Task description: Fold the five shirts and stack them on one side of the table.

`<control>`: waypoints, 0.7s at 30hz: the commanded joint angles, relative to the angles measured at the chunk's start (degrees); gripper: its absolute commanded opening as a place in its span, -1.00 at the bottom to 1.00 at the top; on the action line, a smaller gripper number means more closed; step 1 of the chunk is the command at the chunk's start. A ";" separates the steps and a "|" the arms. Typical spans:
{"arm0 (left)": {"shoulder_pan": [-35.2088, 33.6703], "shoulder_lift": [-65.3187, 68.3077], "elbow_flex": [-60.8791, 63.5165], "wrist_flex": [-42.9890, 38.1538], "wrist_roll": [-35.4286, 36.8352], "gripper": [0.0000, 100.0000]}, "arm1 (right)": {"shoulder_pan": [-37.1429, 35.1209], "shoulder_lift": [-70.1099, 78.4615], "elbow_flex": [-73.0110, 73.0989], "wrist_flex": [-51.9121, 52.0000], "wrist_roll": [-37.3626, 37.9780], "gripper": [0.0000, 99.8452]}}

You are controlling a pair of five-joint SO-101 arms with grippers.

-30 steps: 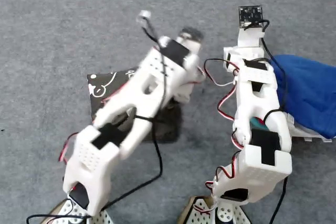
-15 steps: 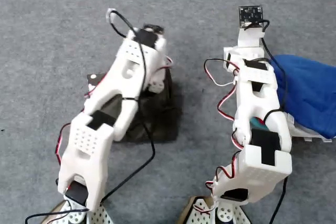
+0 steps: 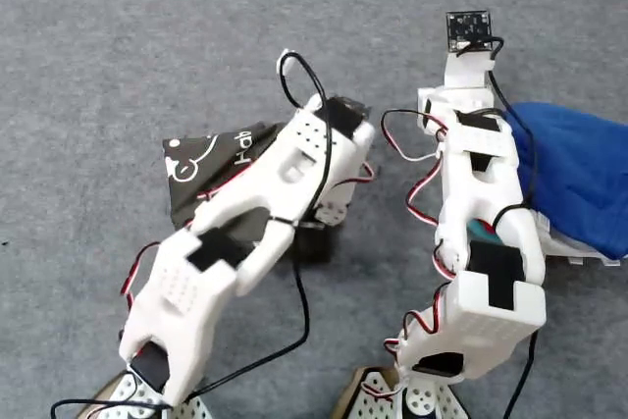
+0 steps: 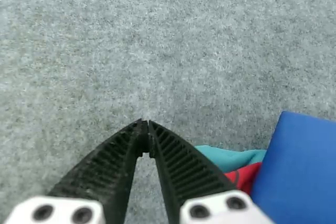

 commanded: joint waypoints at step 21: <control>-37.98 -6.90 -6.59 -3.16 -4.22 -0.96 | -17.71 -17.10 -12.62 42.73 22.86 -0.99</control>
